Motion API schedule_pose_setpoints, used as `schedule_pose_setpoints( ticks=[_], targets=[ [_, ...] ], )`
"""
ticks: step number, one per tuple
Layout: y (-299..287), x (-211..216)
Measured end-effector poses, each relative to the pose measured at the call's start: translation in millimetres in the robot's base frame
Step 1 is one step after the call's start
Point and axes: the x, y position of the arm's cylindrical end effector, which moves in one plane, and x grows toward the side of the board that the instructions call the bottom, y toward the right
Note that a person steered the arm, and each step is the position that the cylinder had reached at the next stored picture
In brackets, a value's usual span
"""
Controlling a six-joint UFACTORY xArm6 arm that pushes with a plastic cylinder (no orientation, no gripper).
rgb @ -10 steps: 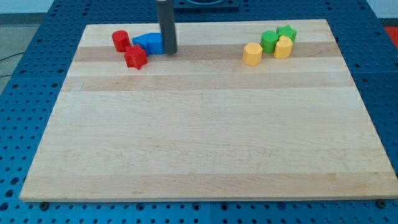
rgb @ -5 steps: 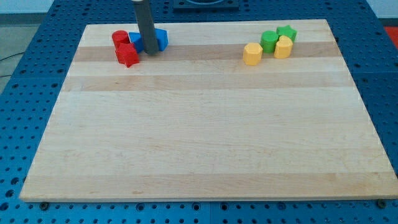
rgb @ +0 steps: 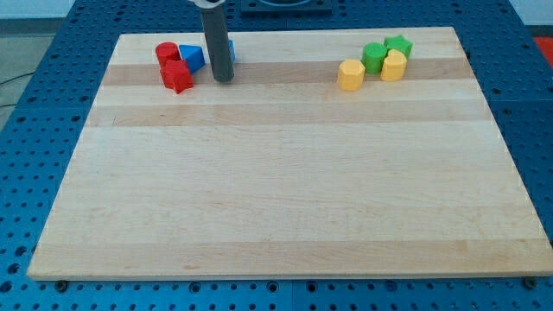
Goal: Separate blue cube from blue triangle
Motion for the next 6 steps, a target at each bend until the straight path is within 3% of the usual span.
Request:
schedule_pose_setpoints(
  ticks=[1,2,4,6],
  targets=[
    [-38,58],
    [-95,76],
    [-101,67],
    [-136,-18]
  ],
)
